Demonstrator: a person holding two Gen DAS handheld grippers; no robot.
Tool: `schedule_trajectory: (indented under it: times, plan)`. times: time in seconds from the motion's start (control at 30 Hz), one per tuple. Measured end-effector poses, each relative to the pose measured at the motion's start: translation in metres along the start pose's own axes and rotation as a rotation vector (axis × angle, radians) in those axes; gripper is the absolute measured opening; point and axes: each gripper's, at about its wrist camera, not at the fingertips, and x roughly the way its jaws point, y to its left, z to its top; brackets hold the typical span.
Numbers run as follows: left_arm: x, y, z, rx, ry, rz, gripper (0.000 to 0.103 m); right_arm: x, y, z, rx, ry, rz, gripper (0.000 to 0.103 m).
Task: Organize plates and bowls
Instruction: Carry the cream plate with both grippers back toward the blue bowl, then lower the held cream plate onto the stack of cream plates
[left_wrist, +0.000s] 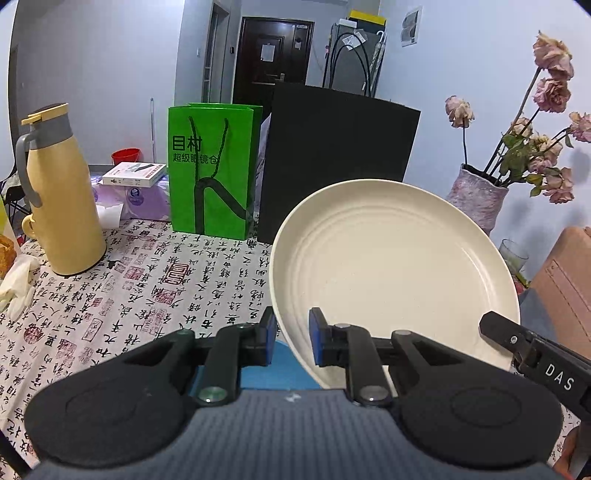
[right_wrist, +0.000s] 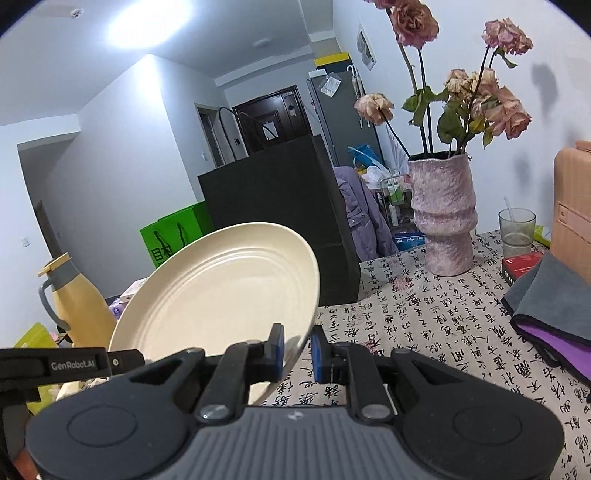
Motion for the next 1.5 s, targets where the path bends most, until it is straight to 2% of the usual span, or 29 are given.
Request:
schedule_trajectory:
  times: [0.6,1.17,1.5]
  plan:
    - [-0.049,0.008,-0.02,0.002,-0.06,0.0,0.019,-0.044,0.019,-0.018,-0.014,-0.025,0.01,0.015]
    - [-0.091,0.035,-0.053,-0.037,-0.107,-0.032,0.019,-0.08,0.039,-0.047,-0.042,-0.04,0.02,0.015]
    - [-0.106,0.04,-0.075,-0.017,-0.134,-0.042,0.019,-0.09,0.037,-0.069,-0.023,-0.025,0.036,0.015]
